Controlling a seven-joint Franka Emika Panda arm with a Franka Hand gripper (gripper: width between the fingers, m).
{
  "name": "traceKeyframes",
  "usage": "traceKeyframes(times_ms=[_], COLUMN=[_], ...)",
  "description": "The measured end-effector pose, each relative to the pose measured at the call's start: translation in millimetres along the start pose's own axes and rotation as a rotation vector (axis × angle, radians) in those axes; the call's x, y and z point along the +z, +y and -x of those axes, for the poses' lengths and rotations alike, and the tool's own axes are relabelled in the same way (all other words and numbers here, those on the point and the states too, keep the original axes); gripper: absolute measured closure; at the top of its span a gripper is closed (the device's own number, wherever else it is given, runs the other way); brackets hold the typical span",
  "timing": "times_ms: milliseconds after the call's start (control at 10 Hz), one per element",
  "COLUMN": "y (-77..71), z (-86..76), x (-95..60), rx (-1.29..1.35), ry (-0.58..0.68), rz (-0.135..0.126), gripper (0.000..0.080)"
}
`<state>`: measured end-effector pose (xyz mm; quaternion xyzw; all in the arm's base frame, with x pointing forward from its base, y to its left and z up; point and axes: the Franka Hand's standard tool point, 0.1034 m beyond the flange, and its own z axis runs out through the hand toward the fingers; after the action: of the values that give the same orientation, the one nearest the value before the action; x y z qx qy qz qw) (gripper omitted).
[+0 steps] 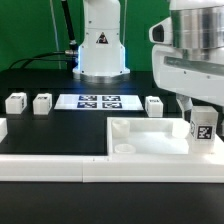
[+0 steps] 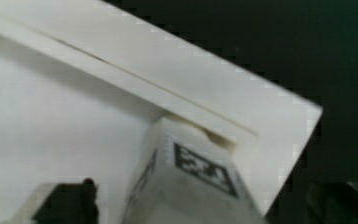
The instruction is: Assemble square table
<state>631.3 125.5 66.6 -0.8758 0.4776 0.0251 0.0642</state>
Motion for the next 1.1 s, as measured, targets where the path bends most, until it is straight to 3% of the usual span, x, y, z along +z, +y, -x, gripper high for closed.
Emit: traceKeyframes(times_ms=[400, 500, 800, 1000, 1100], y=[1.6, 1.5, 4.1, 4.0, 4.0], z=[-3.0, -4.4, -9.8, -9.6, -9.5], x=[0.5, -1.3, -1.1, -1.0, -1.0], rx=[-0.249, -0.476, -0.854, -0.796, -0.739], ry=[0.004, 0.017, 0.017, 0.017, 0.018], rz=[0.005, 0.028, 0.034, 0.032, 0.032], gripper=[0.0152, 0.0151, 0.0151, 0.0151, 0.0283])
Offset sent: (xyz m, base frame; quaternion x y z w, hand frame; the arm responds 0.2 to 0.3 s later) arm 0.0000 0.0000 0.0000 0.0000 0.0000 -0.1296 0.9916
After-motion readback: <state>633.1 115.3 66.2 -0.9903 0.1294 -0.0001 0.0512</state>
